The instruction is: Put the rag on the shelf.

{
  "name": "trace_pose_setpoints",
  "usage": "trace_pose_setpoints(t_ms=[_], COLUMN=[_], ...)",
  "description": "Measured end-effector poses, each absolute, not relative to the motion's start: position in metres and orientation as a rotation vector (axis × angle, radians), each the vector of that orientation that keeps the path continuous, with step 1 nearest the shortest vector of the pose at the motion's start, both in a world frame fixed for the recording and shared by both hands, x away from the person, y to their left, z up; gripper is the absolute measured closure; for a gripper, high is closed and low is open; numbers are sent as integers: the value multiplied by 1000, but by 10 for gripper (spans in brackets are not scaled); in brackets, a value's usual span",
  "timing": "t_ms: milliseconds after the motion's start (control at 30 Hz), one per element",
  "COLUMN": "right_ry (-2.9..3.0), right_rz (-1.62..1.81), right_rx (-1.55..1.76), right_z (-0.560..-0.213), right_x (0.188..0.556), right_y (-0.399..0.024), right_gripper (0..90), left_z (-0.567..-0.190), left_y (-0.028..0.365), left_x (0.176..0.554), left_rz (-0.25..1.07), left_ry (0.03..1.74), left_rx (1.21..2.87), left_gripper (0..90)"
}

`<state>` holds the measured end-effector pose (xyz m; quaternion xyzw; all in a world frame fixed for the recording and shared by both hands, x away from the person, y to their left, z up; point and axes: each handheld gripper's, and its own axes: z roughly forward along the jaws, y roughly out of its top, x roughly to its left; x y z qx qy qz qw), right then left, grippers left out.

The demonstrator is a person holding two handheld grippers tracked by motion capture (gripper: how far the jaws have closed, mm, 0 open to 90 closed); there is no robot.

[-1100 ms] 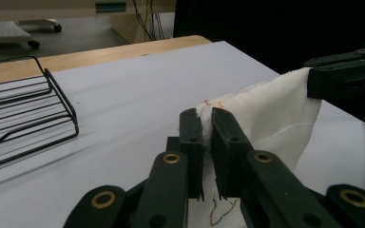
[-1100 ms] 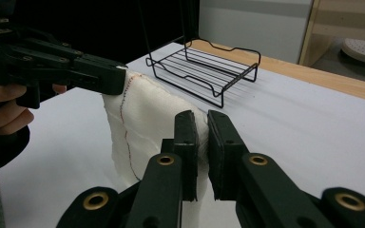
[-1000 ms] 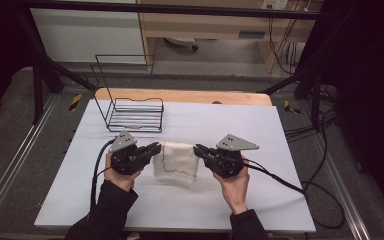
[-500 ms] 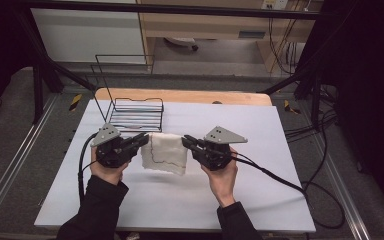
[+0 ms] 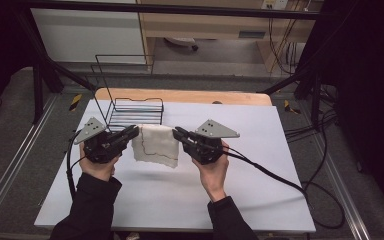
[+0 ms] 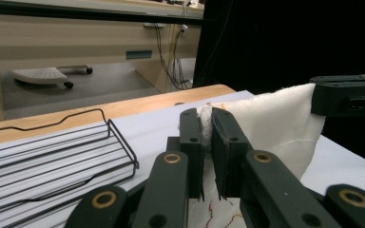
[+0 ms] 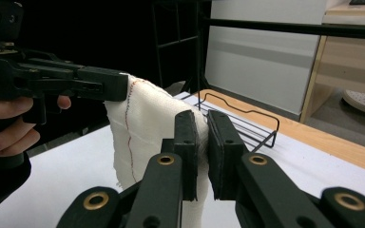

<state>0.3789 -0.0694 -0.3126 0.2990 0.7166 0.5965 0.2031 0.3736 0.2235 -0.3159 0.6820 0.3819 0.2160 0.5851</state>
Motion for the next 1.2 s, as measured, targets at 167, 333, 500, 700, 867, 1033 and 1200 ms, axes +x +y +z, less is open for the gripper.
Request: trace_pose_setpoints(t_ms=[167,333,500,700,867,1033,1200], right_ry=[1990,1969,1952,1919,1910,1898,1891], right_rz=[1674,1695,1706,1717,1720,1722,1719], right_rx=[812,794,783,768,753,740,728], right_z=[-305,-297,-292,-283,-276,-267,-262], right_x=[380,383,386,391,394,399,406], right_y=[-63,-57,-50,-41,-36,-28,-21], right_gripper=[834,835,835,835,835,835,835], left_z=[-309,-300,-295,-288,-281,-276,-272], left_y=[230,236,243,250,257,262,268], left_x=[374,375,378,383,387,392,397], left_rz=[515,536,544,554,565,584,592], left_ry=[887,883,883,863,857,859,867], left_rx=[1569,1544,1522,1494,1481,1461,1439], left_gripper=[834,834,834,834,833,833,833])
